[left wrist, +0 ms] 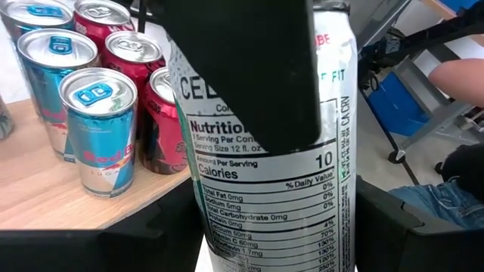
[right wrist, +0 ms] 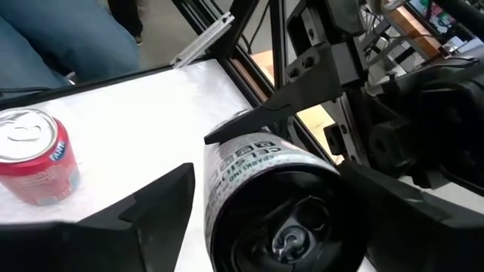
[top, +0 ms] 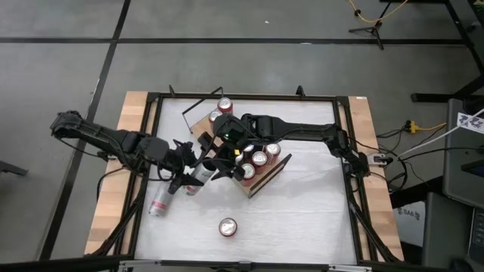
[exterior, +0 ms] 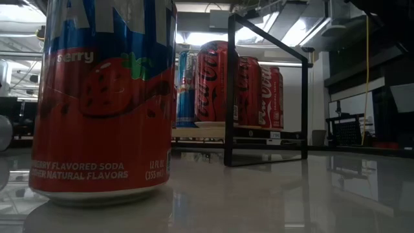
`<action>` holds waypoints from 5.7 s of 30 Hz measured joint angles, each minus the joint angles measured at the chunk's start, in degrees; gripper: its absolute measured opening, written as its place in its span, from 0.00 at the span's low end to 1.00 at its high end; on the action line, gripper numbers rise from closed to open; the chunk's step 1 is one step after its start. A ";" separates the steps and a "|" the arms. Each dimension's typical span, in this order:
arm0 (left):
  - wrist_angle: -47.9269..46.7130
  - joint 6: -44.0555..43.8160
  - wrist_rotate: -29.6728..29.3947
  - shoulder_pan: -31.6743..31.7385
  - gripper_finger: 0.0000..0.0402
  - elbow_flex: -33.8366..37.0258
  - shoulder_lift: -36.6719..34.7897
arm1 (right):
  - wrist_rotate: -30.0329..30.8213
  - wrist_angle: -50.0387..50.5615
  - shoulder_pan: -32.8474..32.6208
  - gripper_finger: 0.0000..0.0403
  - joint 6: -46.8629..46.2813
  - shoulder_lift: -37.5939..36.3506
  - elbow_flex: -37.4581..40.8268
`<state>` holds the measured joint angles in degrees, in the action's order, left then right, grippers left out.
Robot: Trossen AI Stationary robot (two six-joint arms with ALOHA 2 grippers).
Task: Place canned beverage on shelf
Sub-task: Put the left white pink soda can on the shelf aligned with the other white pink soda can
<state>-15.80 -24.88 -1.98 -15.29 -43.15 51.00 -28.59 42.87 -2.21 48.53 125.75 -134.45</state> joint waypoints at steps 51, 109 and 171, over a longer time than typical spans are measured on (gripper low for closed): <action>-18.61 -5.03 -0.31 0.39 0.87 -0.01 -0.07 | 12.21 6.36 -0.05 0.63 -1.83 0.02 0.04; -13.14 -6.47 -40.25 0.39 0.87 -0.01 13.31 | 28.60 21.92 8.82 0.64 -21.68 1.14 -0.02; -7.52 -6.50 -41.07 1.10 0.87 -0.01 19.61 | 32.05 21.58 9.37 0.79 -21.20 1.42 -0.52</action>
<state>-23.32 -31.39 -43.04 -14.19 -43.16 70.61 3.47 64.45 7.16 27.33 127.18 -134.98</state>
